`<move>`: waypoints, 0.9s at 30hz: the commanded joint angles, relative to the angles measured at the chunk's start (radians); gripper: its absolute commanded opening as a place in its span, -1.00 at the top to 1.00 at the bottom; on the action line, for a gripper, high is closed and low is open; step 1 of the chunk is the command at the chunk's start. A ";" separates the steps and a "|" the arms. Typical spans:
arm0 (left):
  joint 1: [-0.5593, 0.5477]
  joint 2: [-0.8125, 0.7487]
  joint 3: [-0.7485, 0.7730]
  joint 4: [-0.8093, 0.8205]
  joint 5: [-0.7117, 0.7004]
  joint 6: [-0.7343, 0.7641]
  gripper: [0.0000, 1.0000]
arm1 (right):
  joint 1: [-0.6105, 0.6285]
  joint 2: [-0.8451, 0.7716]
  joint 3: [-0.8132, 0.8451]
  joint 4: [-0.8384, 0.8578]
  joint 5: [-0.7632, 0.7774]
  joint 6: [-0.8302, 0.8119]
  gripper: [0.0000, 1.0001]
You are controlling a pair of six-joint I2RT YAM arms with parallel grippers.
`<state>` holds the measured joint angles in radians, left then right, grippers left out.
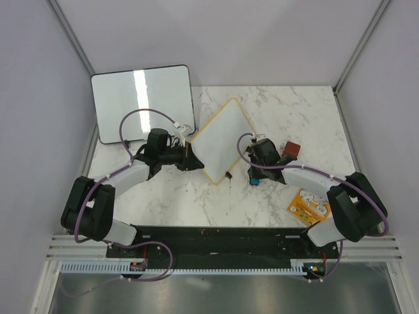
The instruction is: Erase the whiteboard
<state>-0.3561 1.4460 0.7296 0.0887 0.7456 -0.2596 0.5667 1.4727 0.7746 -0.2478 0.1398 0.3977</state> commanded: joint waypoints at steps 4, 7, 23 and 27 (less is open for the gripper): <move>-0.021 0.001 -0.002 0.020 -0.028 0.025 0.48 | -0.002 0.015 -0.021 0.038 -0.026 0.032 0.37; -0.021 -0.001 0.010 0.002 -0.052 0.028 0.32 | -0.002 0.009 -0.032 0.044 -0.031 0.035 0.13; -0.021 -0.108 -0.021 -0.066 -0.262 0.017 -0.15 | 0.005 -0.117 -0.014 0.015 -0.003 0.012 -0.63; -0.021 -0.156 -0.035 -0.083 -0.322 0.005 -0.36 | 0.038 -0.109 0.008 -0.010 -0.017 0.001 0.07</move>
<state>-0.3729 1.3491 0.7078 0.0231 0.5156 -0.2596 0.5743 1.3788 0.7399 -0.2455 0.1337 0.4103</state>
